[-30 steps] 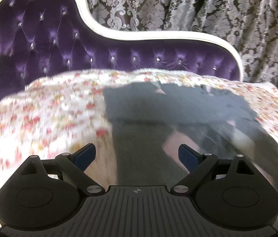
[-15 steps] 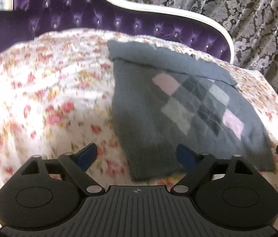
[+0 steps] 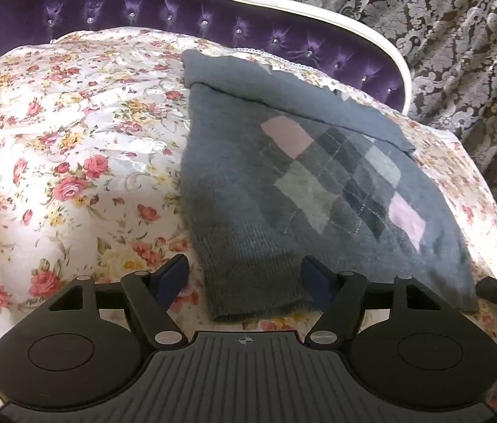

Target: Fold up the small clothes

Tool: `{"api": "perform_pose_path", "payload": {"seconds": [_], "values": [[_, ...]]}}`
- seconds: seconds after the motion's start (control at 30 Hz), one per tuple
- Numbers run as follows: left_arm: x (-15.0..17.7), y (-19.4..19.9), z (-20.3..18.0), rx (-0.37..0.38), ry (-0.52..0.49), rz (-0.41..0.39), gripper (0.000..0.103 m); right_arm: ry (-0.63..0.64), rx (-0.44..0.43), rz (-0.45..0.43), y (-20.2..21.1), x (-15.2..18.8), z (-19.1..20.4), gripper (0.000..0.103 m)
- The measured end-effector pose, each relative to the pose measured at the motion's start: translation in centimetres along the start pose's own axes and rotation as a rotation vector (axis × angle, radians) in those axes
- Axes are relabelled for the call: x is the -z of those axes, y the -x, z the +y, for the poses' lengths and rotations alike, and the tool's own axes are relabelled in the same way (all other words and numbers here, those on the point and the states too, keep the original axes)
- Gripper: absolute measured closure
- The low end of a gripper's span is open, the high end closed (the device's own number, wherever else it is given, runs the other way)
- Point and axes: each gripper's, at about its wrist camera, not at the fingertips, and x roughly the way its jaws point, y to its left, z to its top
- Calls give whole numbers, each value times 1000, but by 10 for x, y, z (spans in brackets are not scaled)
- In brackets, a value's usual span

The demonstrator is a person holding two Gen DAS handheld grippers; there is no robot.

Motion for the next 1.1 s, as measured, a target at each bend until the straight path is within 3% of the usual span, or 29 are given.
{"api": "perform_pose_path", "payload": {"seconds": [0.43, 0.77, 0.97, 1.1], "values": [[-7, -1, 0, 33, 5, 7, 36, -32, -49, 9, -21, -4, 5, 10], [-4, -5, -1, 91, 39, 37, 36, -32, -58, 35, -14, -2, 7, 11], [-13, -17, -2, 116, 45, 34, 48, -39, -67, 34, -19, -4, 7, 14], [-13, -18, 1, 123, 56, 33, 63, -58, -70, 38, -22, -6, 4, 26]]}}
